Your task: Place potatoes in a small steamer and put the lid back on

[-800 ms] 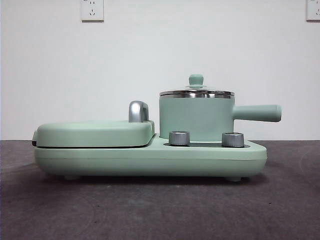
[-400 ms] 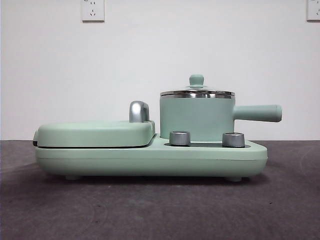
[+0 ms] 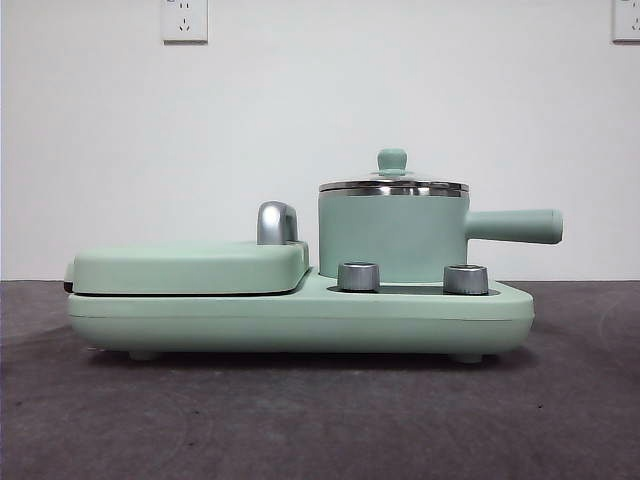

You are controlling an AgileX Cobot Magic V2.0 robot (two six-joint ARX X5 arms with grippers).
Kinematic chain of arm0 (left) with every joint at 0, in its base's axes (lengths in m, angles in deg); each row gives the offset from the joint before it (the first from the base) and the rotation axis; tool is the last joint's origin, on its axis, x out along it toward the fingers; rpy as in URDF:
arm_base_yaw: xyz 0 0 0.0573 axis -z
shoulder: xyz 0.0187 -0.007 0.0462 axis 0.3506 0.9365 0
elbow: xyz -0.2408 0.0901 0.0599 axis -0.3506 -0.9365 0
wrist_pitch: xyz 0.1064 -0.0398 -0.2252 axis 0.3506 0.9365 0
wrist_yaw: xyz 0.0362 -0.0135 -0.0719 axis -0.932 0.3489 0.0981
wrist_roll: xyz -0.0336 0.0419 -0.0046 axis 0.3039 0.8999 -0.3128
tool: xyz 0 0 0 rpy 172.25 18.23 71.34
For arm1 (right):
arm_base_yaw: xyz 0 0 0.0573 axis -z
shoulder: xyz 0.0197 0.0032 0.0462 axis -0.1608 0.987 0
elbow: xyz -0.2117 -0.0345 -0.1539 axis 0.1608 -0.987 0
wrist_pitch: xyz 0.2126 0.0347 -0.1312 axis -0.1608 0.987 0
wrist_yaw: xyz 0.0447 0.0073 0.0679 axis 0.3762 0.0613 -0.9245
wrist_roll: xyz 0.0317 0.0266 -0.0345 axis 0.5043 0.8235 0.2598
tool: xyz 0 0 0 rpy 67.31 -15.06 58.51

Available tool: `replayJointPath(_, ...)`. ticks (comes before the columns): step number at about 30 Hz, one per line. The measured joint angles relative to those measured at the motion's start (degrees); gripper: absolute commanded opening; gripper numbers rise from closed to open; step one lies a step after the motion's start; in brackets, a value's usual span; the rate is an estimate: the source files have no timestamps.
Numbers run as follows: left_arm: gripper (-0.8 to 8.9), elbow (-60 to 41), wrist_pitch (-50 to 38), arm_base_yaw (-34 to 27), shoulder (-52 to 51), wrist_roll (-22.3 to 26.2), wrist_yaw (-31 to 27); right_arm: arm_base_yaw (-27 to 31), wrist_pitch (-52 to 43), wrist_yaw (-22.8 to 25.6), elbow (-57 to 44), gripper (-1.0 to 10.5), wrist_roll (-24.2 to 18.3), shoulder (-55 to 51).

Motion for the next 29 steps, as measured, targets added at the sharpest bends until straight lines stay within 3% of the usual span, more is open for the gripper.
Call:
replayJointPath(5, 0.06, -9.73, -3.65, -1.31, -5.01, -5.55, -0.87, 0.0, -0.02, 0.0, 0.0, 0.1, 0.0, 0.0)
replayJointPath(12, 0.06, -13.86, -8.61, -1.31, -5.11, -10.86, -4.83, 0.0, 0.0, -0.02, 0.0, 0.1, 0.0, 0.0)
replayJointPath(29, 0.06, -14.91, -11.76, -1.05, -5.01, -11.39, -4.79, 0.0, -0.02, 0.0, -0.02, 0.1, 0.0, 0.0)
